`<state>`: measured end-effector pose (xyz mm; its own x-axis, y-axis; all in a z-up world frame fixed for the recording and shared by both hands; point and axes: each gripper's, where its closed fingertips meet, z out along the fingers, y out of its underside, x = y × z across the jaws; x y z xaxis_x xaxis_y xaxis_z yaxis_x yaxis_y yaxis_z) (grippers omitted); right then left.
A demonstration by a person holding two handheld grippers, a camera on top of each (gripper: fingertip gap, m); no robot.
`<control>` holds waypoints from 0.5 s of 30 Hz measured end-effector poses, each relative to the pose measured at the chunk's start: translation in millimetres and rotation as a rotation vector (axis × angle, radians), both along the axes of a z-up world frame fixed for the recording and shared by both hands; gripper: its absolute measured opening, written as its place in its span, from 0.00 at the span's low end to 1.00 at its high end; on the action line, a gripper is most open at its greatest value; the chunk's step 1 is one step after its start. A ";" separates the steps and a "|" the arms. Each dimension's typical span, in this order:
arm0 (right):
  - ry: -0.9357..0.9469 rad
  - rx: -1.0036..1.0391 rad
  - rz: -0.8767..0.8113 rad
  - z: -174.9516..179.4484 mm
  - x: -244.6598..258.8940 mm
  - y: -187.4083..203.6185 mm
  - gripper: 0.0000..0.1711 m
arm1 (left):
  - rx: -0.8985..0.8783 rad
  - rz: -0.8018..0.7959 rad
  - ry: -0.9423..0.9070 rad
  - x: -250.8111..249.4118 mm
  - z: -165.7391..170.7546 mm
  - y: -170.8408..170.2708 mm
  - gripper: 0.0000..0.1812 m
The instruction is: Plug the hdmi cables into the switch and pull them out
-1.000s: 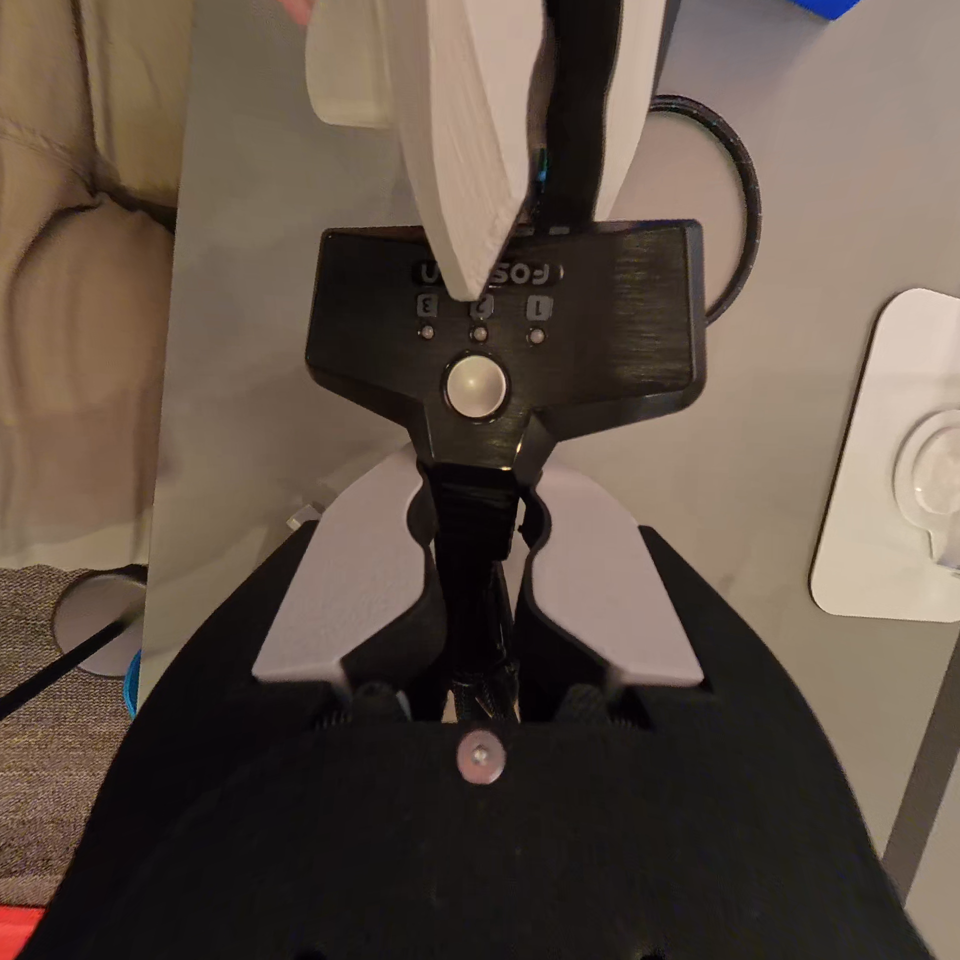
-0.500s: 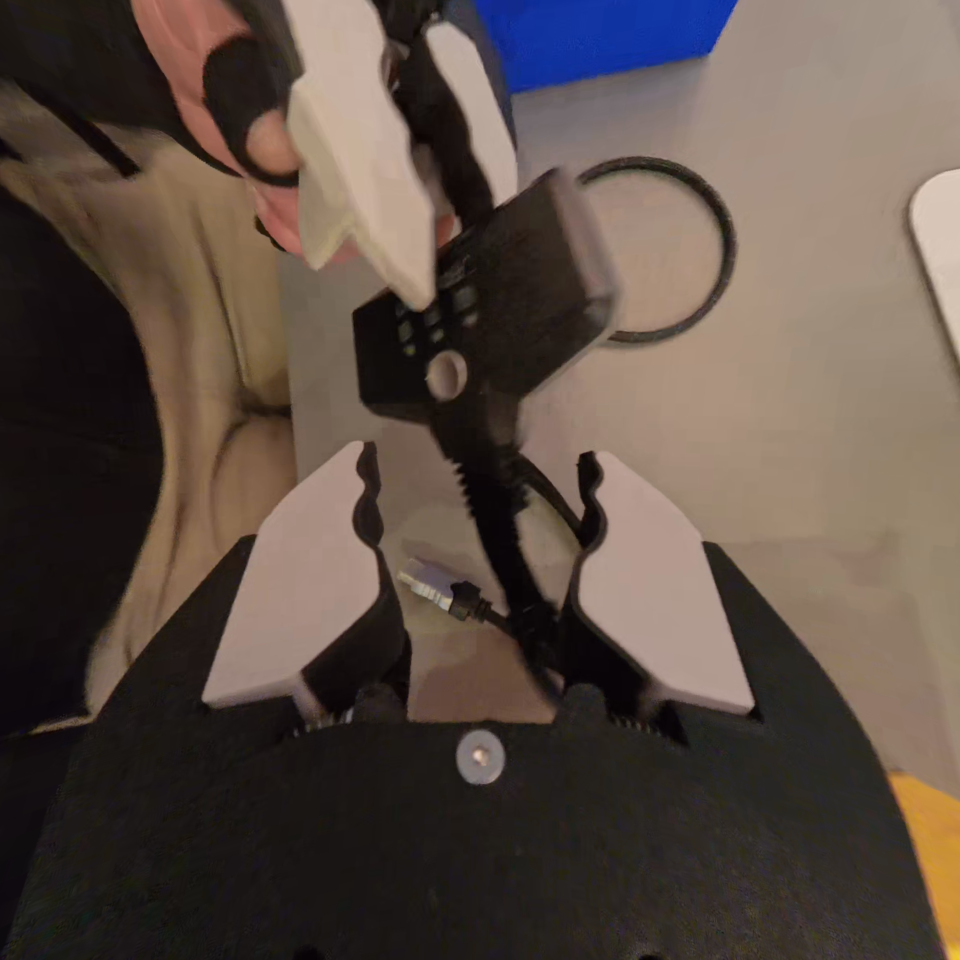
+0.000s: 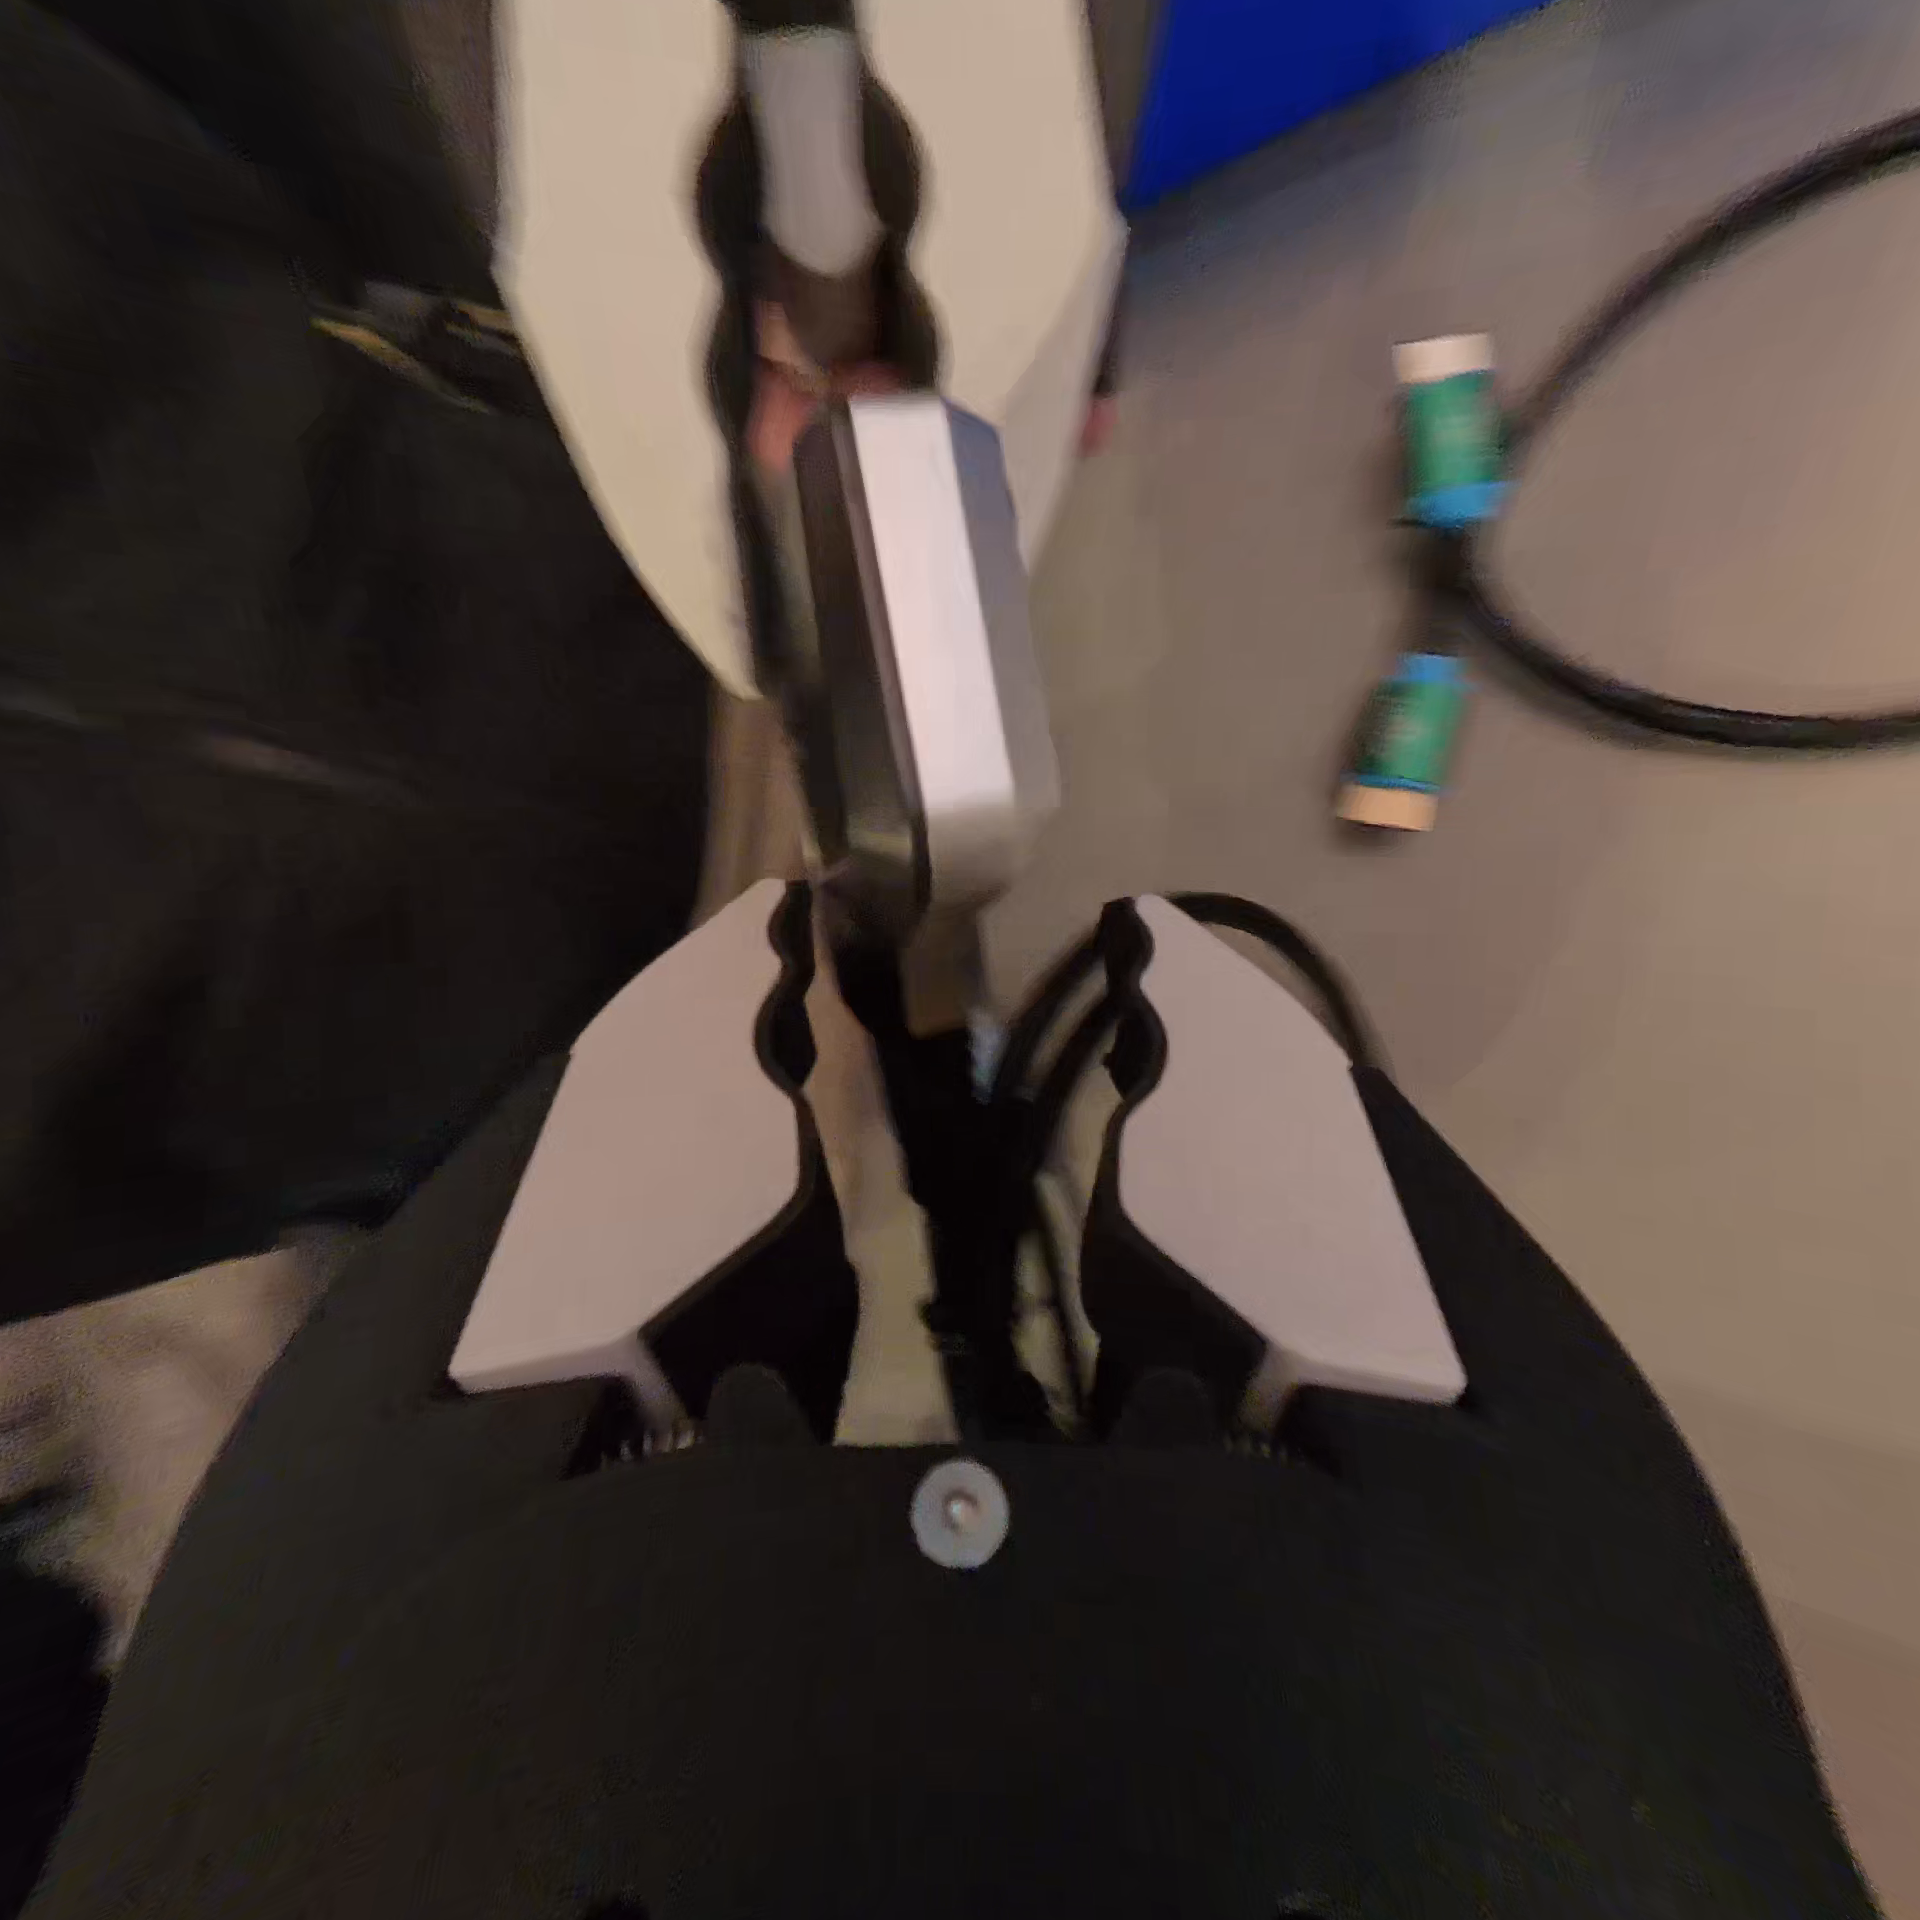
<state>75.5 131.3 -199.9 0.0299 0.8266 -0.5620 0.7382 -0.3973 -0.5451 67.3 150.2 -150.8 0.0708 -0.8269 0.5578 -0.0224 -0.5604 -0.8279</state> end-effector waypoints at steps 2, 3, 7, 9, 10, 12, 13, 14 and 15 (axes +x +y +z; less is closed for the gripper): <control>-0.061 0.290 -0.091 0.2 8.1 23.5 0.41 | -0.063 0.022 -0.032 -1.5 1.9 5.0 0.12; -0.074 0.426 -0.139 6.6 10.6 31.6 0.42 | -0.096 0.033 -0.053 -2.4 2.6 7.6 0.12; -0.260 1.037 -0.216 19.4 20.1 43.8 0.48 | -0.227 0.085 -0.133 -5.4 6.9 17.7 0.11; -0.328 1.350 -0.258 26.9 16.4 45.2 0.47 | -0.283 0.097 -0.162 -4.1 8.3 18.5 0.11; -0.368 1.473 -0.272 28.1 15.4 45.8 0.46 | -0.307 0.097 -0.174 -2.7 8.9 17.4 0.11; -0.424 1.590 -0.332 25.2 13.9 48.7 0.47 | -0.357 0.108 -0.188 0.1 7.7 15.0 0.11; -0.447 1.633 -0.349 24.3 14.8 51.6 0.46 | -0.390 0.116 -0.200 0.7 6.5 14.8 0.11; -0.458 1.673 -0.366 25.8 15.9 54.8 0.45 | -0.419 0.124 -0.211 0.9 5.2 15.1 0.11; -0.457 1.691 -0.389 27.7 16.4 57.1 0.43 | -0.441 0.127 -0.215 1.9 3.8 14.6 0.11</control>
